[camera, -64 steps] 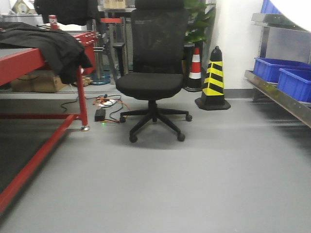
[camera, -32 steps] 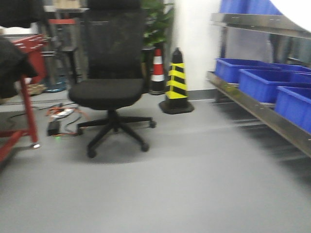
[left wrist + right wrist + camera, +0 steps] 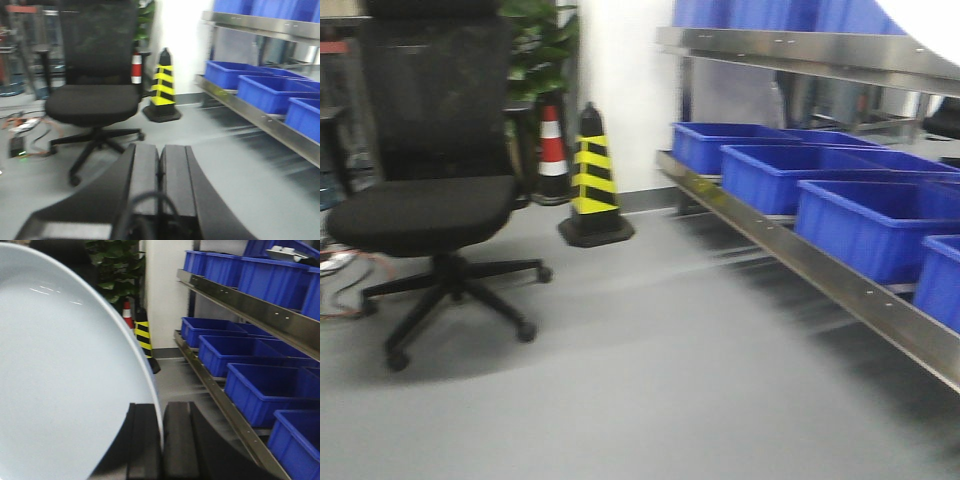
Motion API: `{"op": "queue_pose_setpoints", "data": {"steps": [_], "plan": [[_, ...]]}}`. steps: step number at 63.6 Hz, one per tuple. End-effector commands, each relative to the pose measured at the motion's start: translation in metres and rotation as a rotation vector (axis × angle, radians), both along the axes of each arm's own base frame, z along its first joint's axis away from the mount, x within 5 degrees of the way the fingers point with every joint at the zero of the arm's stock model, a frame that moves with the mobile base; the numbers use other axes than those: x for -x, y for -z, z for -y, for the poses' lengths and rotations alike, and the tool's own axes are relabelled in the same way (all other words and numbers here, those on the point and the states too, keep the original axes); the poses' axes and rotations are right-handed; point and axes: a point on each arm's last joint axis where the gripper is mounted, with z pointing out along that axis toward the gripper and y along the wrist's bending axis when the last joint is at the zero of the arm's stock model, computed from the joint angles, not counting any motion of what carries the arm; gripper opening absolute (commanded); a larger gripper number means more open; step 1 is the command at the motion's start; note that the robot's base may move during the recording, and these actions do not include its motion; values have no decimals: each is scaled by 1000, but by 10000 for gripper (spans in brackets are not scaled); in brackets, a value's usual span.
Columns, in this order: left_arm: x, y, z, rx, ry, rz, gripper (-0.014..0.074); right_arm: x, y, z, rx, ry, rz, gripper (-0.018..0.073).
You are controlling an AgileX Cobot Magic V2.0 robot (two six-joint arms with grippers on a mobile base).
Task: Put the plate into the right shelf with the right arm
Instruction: 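Turn toward the steel shelf with blue bins, carrying the plate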
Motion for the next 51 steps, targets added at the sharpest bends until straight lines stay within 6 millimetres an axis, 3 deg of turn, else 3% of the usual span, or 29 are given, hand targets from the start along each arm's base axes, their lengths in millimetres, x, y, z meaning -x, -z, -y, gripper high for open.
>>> {"op": "queue_pose_setpoints", "data": {"steps": [1, 51], "plan": [[1, -5, -1, 18, -9, 89, -128, 2, -18, 3, -15, 29, 120, 62], [1, -5, -1, 18, -9, 89, -128, 2, -18, 3, -15, 29, 120, 62]]}}
